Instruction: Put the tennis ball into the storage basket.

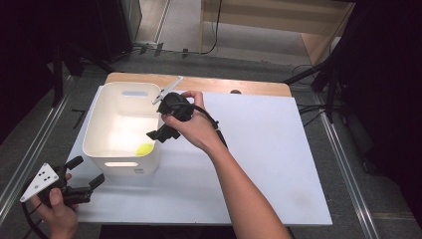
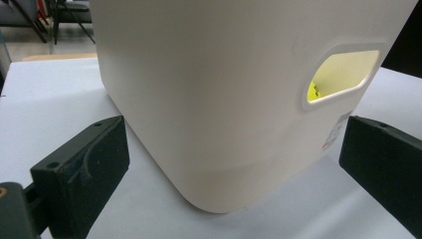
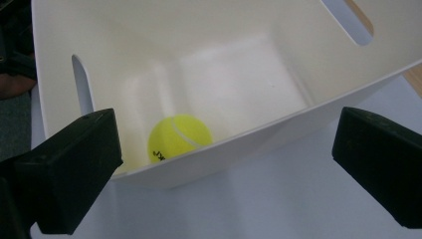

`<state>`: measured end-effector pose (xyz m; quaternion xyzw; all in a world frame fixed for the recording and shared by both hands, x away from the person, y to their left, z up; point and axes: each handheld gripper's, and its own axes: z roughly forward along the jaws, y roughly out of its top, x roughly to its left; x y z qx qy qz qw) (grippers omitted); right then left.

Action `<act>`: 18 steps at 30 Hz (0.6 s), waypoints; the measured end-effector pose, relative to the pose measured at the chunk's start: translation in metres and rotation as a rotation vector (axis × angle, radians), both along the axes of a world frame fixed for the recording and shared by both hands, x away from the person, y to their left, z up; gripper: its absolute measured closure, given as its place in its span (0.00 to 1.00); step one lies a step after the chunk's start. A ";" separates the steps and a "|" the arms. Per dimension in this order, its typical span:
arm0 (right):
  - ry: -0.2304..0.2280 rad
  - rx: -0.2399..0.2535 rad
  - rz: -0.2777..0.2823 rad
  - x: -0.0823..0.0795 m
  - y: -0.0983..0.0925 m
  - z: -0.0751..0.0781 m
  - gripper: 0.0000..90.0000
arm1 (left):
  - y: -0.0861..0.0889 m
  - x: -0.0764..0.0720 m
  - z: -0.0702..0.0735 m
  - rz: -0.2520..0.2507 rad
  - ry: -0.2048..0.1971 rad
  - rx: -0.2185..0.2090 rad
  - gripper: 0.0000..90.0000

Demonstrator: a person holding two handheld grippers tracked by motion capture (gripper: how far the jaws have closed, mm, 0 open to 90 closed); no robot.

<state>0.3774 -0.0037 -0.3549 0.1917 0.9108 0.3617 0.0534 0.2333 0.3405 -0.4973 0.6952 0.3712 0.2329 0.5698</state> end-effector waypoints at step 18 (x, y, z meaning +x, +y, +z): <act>-0.007 0.015 -0.074 -0.002 -0.038 -0.009 0.00 | 0.000 0.000 0.000 0.001 0.002 0.005 0.00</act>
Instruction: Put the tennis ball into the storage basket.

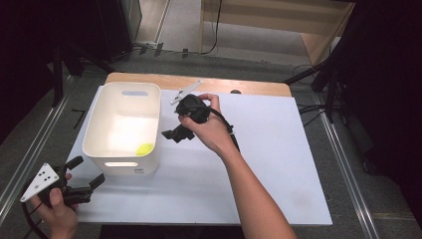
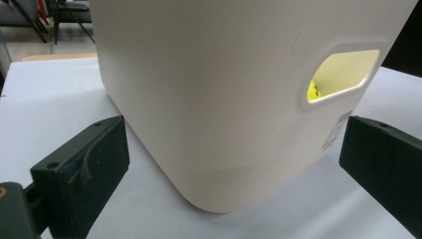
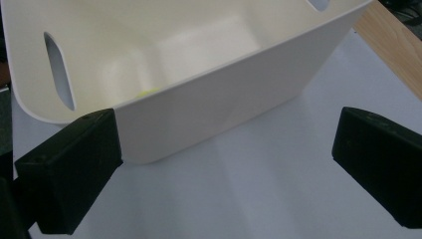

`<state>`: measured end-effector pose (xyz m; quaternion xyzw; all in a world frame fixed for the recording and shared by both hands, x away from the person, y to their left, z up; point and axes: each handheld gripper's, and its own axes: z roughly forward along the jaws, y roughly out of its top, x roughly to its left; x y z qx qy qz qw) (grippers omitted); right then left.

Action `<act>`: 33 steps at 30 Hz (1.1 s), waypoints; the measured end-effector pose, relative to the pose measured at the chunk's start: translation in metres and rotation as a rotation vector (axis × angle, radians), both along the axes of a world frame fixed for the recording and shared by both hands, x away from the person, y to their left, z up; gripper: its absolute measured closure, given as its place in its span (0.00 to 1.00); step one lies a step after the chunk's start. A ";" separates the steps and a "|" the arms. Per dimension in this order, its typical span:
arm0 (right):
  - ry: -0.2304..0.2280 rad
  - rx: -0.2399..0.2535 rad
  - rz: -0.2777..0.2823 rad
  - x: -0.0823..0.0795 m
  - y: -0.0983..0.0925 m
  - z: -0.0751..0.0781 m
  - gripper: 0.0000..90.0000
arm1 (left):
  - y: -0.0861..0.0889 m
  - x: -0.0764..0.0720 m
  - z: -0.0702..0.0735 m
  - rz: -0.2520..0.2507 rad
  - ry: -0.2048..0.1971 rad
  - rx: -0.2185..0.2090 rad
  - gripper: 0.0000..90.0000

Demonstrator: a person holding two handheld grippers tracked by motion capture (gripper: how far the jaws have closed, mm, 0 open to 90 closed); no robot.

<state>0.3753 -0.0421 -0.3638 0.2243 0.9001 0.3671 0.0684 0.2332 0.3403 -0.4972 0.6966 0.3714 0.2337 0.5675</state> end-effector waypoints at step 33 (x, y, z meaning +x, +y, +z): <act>-0.009 0.050 -0.146 -0.023 -0.085 -0.023 0.00 | 0.000 0.000 0.000 0.000 0.001 0.008 0.00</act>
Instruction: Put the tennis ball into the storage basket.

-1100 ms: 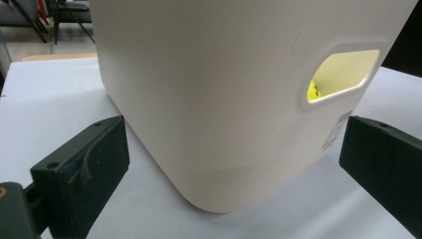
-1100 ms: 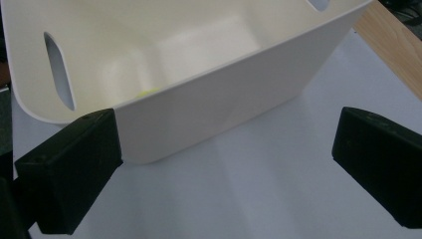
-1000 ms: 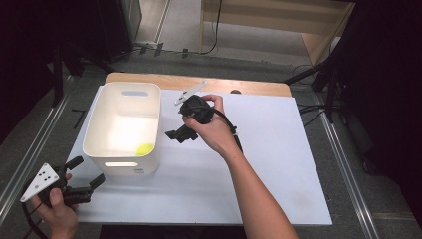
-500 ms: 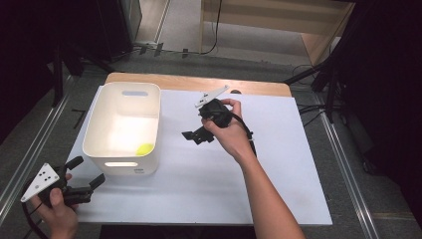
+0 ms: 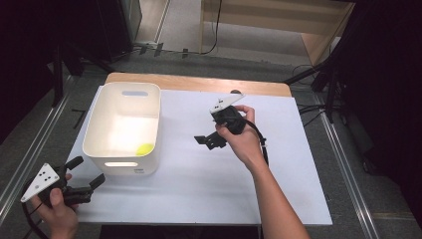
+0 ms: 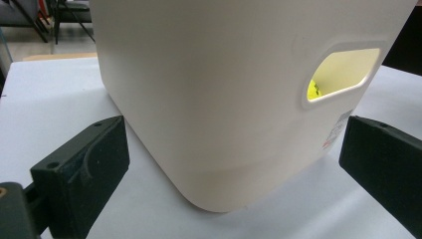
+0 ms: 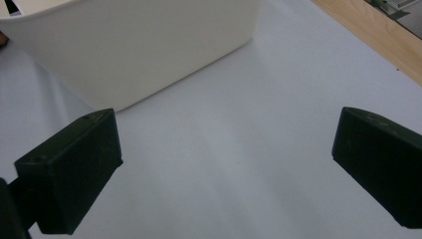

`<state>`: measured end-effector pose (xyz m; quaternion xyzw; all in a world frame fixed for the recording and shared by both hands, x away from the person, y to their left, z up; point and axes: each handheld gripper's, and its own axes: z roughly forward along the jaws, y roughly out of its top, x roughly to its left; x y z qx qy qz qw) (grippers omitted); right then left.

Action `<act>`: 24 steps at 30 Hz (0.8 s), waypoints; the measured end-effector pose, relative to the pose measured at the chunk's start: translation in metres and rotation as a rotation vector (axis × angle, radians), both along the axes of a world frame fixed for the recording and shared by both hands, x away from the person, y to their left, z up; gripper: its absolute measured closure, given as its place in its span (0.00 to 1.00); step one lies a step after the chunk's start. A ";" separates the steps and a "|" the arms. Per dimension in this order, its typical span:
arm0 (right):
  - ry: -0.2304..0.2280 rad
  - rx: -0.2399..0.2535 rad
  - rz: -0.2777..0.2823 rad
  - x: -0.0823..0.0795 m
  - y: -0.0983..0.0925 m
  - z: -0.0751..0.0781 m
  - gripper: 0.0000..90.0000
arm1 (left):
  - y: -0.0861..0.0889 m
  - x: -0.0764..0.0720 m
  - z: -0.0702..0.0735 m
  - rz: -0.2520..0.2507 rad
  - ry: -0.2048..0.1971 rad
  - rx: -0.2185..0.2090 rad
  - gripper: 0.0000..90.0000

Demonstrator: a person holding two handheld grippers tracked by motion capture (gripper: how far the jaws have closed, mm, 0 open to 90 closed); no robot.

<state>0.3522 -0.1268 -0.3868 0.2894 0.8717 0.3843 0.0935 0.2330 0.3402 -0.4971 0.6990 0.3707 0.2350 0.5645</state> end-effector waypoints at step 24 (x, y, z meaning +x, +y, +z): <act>0.027 0.032 -0.091 -0.018 -0.044 -0.033 0.00 | 0.000 0.000 0.000 0.000 -0.001 0.000 0.00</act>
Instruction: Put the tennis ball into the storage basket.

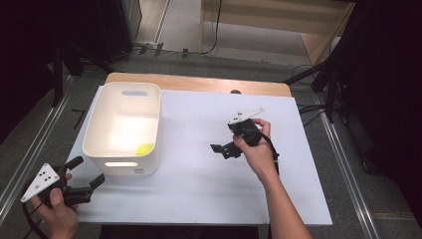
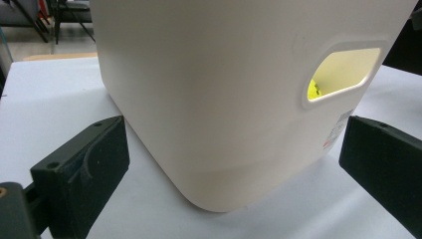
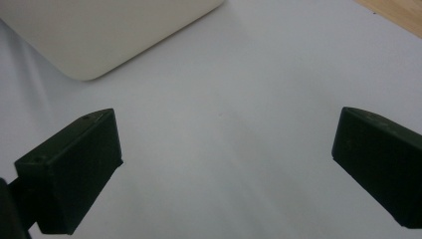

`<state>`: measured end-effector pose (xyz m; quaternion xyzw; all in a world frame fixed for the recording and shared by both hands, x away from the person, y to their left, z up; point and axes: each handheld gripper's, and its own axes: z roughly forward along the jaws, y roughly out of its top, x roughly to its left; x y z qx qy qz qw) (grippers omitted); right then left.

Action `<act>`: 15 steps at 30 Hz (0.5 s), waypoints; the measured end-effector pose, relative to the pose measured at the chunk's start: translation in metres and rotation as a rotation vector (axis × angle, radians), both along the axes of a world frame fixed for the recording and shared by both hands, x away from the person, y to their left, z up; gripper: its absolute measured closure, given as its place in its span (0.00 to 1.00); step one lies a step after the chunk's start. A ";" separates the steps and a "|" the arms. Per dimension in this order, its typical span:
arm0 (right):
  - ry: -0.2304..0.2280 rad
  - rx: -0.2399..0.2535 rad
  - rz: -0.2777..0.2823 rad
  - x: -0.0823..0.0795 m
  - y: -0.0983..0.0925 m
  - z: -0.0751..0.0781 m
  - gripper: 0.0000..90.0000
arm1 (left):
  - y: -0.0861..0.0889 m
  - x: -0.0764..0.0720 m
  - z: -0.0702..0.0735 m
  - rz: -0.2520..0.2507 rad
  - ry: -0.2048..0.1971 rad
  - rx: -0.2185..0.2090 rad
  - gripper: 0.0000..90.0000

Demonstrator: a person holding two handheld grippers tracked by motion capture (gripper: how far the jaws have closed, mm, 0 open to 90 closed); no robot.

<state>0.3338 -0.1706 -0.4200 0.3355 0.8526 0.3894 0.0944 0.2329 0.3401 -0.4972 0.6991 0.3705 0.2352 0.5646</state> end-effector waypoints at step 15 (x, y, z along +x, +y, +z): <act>-0.022 0.054 -0.063 -0.018 -0.035 -0.020 0.00 | 0.000 0.000 0.000 0.001 0.000 0.001 0.00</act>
